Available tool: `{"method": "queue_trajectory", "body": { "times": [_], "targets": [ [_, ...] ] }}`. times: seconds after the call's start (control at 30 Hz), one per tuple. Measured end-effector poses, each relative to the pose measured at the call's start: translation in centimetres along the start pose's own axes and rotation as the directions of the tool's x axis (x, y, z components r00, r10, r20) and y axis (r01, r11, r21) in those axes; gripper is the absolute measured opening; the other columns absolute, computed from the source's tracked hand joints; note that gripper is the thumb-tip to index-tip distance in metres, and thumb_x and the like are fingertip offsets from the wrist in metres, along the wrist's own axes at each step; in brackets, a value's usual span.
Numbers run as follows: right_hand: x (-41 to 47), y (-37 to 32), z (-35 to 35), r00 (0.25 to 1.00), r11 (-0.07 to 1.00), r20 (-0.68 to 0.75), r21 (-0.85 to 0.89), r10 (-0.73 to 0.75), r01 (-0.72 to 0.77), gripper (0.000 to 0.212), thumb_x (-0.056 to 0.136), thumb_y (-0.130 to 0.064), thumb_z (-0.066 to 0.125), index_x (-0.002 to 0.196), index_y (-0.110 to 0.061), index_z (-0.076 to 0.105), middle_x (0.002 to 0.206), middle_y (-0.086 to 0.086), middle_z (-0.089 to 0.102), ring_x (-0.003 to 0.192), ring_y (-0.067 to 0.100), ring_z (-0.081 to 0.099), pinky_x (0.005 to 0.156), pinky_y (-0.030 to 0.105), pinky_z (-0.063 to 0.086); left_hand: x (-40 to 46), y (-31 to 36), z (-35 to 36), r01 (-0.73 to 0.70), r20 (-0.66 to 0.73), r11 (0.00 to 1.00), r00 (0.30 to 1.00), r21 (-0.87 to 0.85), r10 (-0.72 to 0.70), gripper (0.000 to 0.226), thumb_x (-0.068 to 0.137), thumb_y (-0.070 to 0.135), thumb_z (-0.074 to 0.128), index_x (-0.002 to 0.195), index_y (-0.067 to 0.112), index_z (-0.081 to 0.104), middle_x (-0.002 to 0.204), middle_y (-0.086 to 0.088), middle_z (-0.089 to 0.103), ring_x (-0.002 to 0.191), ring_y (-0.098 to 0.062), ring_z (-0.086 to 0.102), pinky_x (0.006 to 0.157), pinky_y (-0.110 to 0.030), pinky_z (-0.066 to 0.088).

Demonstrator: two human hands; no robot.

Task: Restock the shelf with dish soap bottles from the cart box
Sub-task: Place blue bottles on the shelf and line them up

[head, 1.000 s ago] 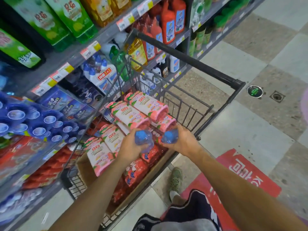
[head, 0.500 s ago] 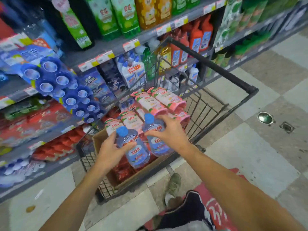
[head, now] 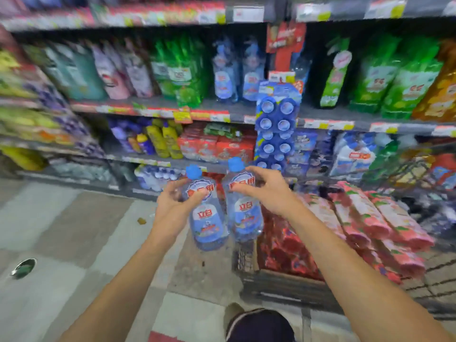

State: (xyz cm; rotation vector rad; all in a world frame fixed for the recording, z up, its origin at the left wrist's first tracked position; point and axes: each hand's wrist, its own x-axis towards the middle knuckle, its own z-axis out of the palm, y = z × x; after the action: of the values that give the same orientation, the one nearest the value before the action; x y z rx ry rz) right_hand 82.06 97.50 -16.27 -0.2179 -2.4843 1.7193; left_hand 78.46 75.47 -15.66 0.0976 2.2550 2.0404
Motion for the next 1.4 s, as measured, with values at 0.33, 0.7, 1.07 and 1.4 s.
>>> {"method": "queue_trajectory", "body": {
  "times": [0.33,0.7,1.07,1.4],
  "targets": [
    [12.2,-10.9,16.3,0.936,0.969,0.266,0.146,-0.230,0.197,0.049,0.076,-0.009,0.084,0.119,-0.019,0.063,0.098,-0.016,0.071,0.079,-0.011,0.062,0.075,0.011,0.048,5.1,3.0,-17.3,-0.106,-0.303,0.988,0.951,-0.116,0.067,0.030,0.076,0.001,0.076,0.101,0.013,0.064,0.065,0.010,0.072,0.059,0.001,0.065,0.059,-0.013,0.051],
    [27.2,-20.0,34.9,0.898,0.912,0.274,0.325,-0.345,0.252,0.052,0.054,-0.033,0.092,0.100,-0.041,0.070,0.093,-0.009,0.076,0.078,0.004,0.060,0.072,0.026,0.053,18.1,5.0,-35.5,-0.070,-0.446,0.996,0.894,-0.061,0.035,0.049,0.057,0.015,0.082,0.104,0.013,0.067,0.088,-0.005,0.077,0.074,-0.013,0.072,0.068,-0.026,0.058],
    [39.2,-28.3,44.2,0.831,0.879,0.355,0.377,-0.428,0.291,0.040,0.073,0.002,0.083,0.097,-0.028,0.071,0.067,-0.014,0.074,0.057,-0.005,0.061,0.056,0.012,0.047,30.6,7.5,-47.3,-0.173,-0.478,0.985,0.866,-0.011,0.146,0.052,0.058,0.022,0.084,0.108,0.022,0.070,0.095,-0.002,0.077,0.086,-0.016,0.073,0.076,-0.032,0.059],
    [48.8,-33.4,53.4,0.897,0.894,0.209,0.320,-0.388,0.312,0.043,0.072,0.001,0.084,0.092,-0.035,0.071,0.081,-0.023,0.075,0.077,-0.010,0.067,0.068,0.011,0.051,44.8,8.3,-58.1,-0.245,-0.384,0.964,0.904,-0.105,0.189,0.047,0.056,0.022,0.082,0.100,0.032,0.068,0.088,-0.001,0.078,0.080,-0.015,0.072,0.074,-0.032,0.059]
  ]
}}
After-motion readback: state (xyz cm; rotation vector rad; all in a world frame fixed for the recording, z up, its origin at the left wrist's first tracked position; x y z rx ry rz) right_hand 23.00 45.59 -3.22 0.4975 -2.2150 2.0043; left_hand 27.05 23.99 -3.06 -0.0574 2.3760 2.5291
